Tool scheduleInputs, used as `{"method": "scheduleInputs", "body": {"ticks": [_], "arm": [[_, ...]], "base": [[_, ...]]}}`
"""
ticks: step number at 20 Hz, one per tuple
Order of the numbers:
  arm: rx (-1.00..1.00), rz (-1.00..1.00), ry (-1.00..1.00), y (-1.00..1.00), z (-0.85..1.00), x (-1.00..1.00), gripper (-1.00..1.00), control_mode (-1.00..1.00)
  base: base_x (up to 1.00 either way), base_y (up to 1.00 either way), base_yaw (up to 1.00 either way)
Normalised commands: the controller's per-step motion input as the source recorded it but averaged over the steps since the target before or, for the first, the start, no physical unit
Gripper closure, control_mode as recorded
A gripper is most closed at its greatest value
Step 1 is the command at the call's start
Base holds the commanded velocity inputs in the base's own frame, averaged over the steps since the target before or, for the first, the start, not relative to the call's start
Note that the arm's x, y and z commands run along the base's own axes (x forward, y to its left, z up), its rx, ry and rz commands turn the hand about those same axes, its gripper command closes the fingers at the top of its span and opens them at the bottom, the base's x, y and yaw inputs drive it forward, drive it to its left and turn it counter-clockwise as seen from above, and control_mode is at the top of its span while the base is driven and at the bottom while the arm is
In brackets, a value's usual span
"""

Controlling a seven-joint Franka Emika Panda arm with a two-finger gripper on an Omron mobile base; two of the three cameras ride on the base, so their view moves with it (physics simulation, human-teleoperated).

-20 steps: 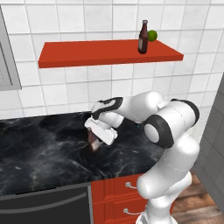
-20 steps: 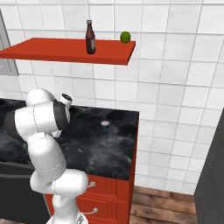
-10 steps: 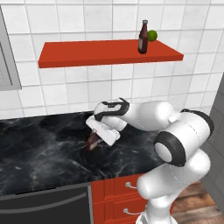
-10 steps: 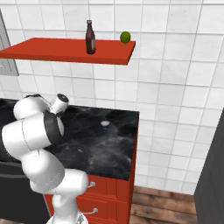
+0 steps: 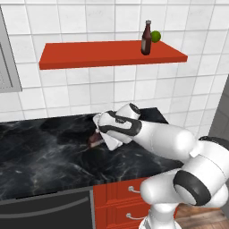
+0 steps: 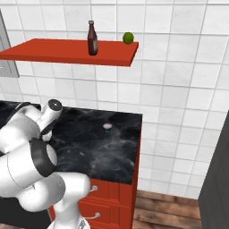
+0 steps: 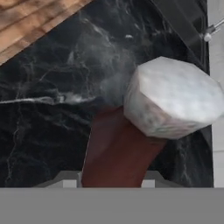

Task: Pick the ketchup and ketchup from the counter and place them in the cabinet.

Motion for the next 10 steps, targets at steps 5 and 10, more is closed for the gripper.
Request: {"method": "scheduleInputs", "body": {"ticks": [5,10], "arm": [[0.03,-0.38,0.03,0.00,0.19,-0.29,1.00,-1.00],[0.04,-0.38,0.14,0.00,0.43,-0.07,1.00,-1.00]], "base": [[0.00,0.00,0.00],[0.00,0.00,0.00]]}}
